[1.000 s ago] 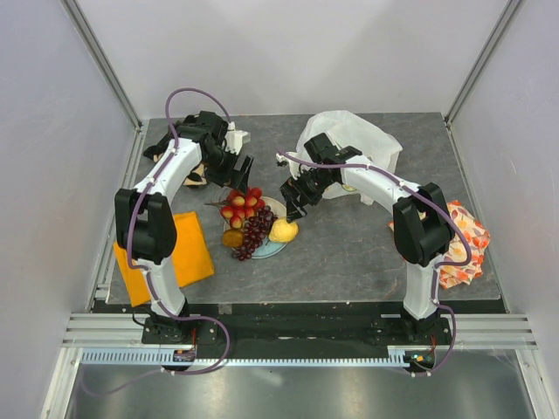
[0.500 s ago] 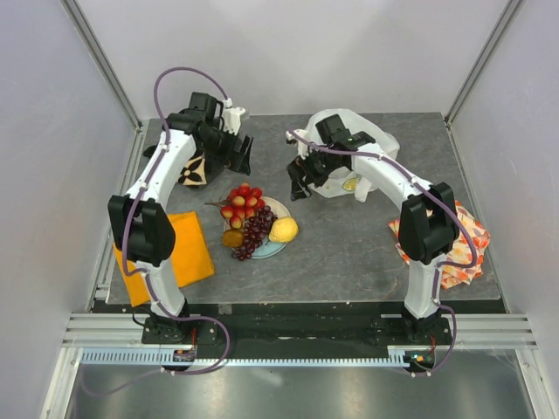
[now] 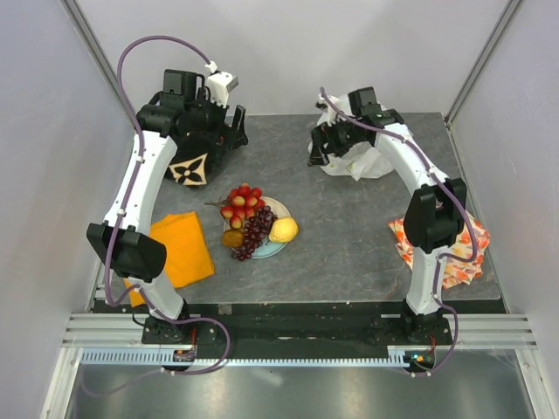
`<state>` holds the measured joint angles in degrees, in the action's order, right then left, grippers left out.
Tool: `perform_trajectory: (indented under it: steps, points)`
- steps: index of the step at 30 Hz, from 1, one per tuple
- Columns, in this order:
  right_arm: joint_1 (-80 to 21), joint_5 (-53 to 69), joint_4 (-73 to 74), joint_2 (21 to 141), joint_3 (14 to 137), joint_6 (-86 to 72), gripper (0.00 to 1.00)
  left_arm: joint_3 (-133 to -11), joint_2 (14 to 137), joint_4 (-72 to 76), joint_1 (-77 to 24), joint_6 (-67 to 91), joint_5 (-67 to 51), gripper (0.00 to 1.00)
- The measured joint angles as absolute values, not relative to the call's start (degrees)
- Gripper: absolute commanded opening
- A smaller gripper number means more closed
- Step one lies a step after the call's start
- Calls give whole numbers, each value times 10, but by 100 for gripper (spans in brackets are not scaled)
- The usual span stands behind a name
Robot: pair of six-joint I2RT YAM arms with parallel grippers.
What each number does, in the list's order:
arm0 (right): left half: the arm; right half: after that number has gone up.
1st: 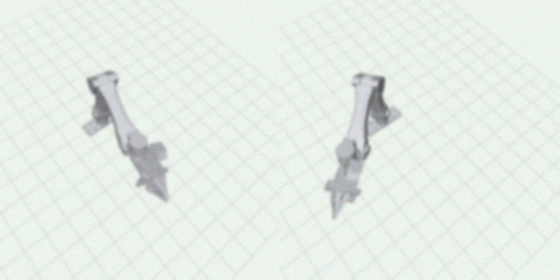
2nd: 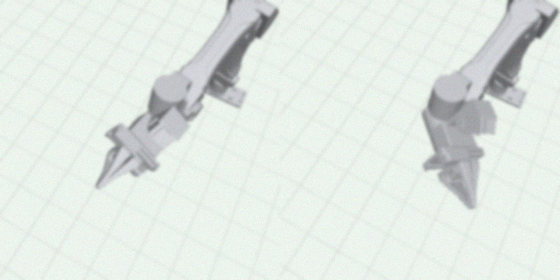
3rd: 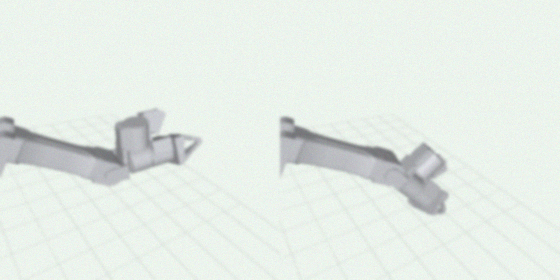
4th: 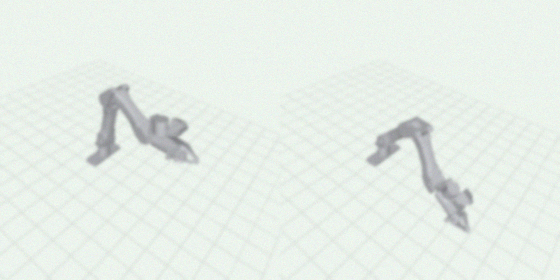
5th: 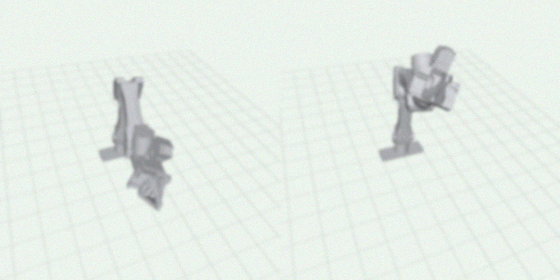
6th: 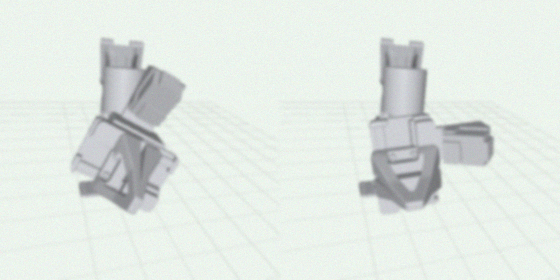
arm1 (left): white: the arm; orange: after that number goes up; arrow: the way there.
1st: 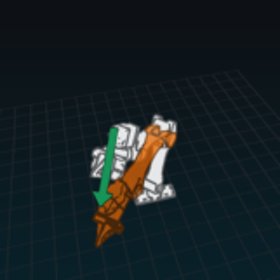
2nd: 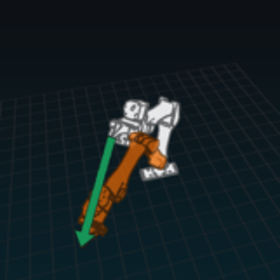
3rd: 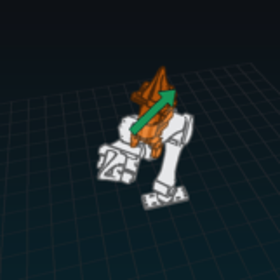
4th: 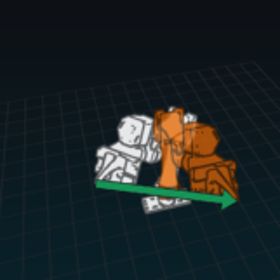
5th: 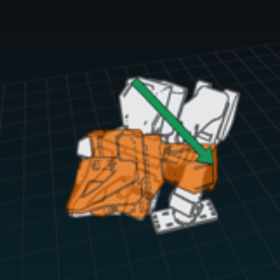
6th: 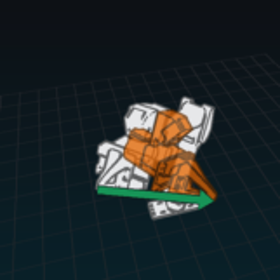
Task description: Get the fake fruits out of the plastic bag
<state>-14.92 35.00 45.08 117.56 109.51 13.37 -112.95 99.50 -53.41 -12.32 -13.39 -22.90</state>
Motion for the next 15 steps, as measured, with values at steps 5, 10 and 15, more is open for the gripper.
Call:
perform_trajectory:
  steps: [5, 10, 15]
  points:
    - [-244, 355, 423, 1086, 1081, 106, 98, -1130, 990, -518, -123, -112, -229, 99]
    - [-303, 295, 388, 987, 1001, 55, 98, -1144, 988, -503, -123, -88, -231, 99]
    - [-288, 184, 321, 957, 951, 36, 98, -1148, 965, -479, -123, -77, -232, 99]
